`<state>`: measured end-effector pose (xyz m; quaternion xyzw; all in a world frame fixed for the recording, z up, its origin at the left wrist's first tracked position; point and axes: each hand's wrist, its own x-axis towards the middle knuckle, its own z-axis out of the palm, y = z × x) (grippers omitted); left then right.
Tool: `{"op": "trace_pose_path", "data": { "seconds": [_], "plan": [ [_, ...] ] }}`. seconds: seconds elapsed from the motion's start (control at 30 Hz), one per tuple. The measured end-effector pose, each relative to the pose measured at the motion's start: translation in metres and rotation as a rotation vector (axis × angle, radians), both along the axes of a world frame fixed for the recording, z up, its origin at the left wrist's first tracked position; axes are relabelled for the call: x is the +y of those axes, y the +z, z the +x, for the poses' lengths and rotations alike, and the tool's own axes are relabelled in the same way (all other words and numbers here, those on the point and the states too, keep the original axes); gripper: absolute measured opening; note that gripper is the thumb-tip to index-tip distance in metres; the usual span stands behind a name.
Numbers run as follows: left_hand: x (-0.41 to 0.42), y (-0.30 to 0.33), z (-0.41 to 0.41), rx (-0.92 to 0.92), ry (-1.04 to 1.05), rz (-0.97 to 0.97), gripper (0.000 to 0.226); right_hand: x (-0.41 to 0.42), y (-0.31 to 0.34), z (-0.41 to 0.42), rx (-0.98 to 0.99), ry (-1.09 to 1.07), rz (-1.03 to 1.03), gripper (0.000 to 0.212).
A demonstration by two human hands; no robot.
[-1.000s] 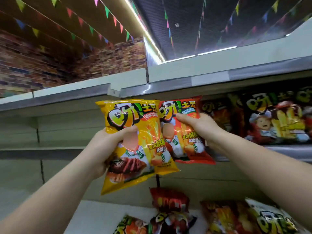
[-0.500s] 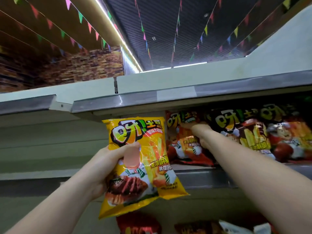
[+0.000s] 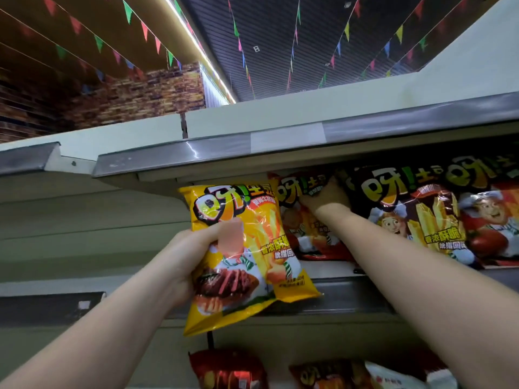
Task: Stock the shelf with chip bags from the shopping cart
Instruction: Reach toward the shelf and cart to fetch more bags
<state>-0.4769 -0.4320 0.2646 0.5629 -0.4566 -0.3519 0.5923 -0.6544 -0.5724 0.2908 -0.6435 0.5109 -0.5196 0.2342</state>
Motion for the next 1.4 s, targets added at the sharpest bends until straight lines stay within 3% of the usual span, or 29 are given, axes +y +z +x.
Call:
{"op": "trace_pose_path", "data": {
  "seconds": [0.07,0.17,0.4,0.57,0.7,0.87,1.0,1.1,1.3,1.4],
  "plan": [
    [-0.002,0.006,-0.010,0.020,-0.043,0.010,0.041,0.002,0.006,-0.002,0.055,-0.048,-0.085,0.075],
    [-0.010,0.019,-0.034,0.052,-0.094,0.023,0.058,0.014,0.013,-0.016,0.056,-0.051,-0.175,0.056],
    [-0.063,0.023,-0.069,0.000,-0.029,-0.068,0.046,0.050,0.000,-0.063,0.081,0.057,-0.312,0.050],
    [-0.079,0.009,-0.080,-0.094,-0.066,-0.045,0.067,0.062,-0.017,-0.078,0.223,0.088,-0.356,0.049],
    [-0.078,0.002,-0.086,-0.180,-0.121,0.013,0.099,0.058,-0.026,-0.076,0.291,0.088,-0.368,0.050],
    [-0.076,0.000,-0.089,-0.187,-0.040,-0.059,0.063,0.062,-0.025,-0.073,0.347,0.010,-0.441,0.048],
    [-0.065,-0.001,-0.090,-0.173,-0.024,-0.072,0.077,0.077,-0.020,-0.064,0.349,0.014,-0.587,0.044],
    [-0.052,-0.003,-0.084,-0.151,0.074,-0.128,0.072,0.090,-0.017,-0.052,0.367,0.079,-0.692,0.039],
    [0.000,-0.017,-0.044,-0.052,0.294,-0.307,0.018,0.122,-0.027,-0.003,0.323,0.317,-0.731,0.032],
    [0.035,-0.029,-0.019,-0.034,0.420,-0.350,0.008,0.139,-0.042,0.029,0.323,0.448,-0.695,0.031]
  ]
}}
